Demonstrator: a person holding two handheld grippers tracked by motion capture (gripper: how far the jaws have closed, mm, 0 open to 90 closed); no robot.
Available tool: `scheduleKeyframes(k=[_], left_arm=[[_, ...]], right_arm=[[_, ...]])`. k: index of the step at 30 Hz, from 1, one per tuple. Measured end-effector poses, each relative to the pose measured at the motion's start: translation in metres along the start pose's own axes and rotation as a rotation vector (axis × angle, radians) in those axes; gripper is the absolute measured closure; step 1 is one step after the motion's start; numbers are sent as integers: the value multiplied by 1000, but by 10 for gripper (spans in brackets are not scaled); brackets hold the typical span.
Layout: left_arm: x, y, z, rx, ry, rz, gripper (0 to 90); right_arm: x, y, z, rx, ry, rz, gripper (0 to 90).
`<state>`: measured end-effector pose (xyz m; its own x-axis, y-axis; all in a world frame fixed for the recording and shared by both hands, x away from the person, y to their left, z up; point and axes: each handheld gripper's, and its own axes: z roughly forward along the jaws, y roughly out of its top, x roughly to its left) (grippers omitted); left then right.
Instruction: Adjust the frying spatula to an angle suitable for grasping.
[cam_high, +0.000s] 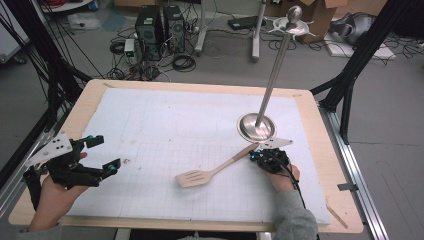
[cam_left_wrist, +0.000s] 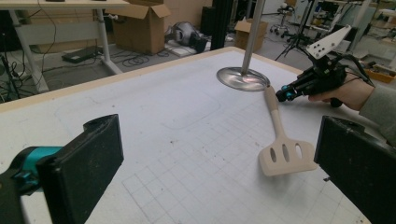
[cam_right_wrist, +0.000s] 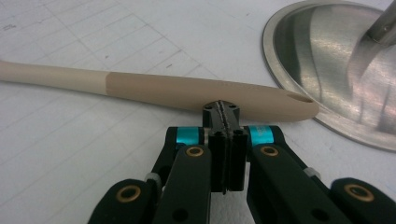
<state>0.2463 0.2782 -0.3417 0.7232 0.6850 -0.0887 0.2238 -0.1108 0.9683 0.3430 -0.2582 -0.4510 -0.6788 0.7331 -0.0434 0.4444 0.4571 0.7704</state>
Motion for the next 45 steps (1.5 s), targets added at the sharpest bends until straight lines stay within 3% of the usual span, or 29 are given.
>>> scheduleKeyframes(k=[15,19,27,36,45], left_arm=[[0,-1,-4,2,8,-2,18],[1,-1,-4,0,8,-5,18],[0,-1,-5,-3,10,-2,18],[1,-1,-7,-4,9,-4,18],[1,-2,-7,-2,11,-4,18]], right_arm=[[3,12,14,-8,5,-17,900],[7,16,8,-71,25,-8,900],[33,38,15,-90,111,-46,900],[67,56,42,-32,197,-109,900],[83,60,55,8,253,-133,900]])
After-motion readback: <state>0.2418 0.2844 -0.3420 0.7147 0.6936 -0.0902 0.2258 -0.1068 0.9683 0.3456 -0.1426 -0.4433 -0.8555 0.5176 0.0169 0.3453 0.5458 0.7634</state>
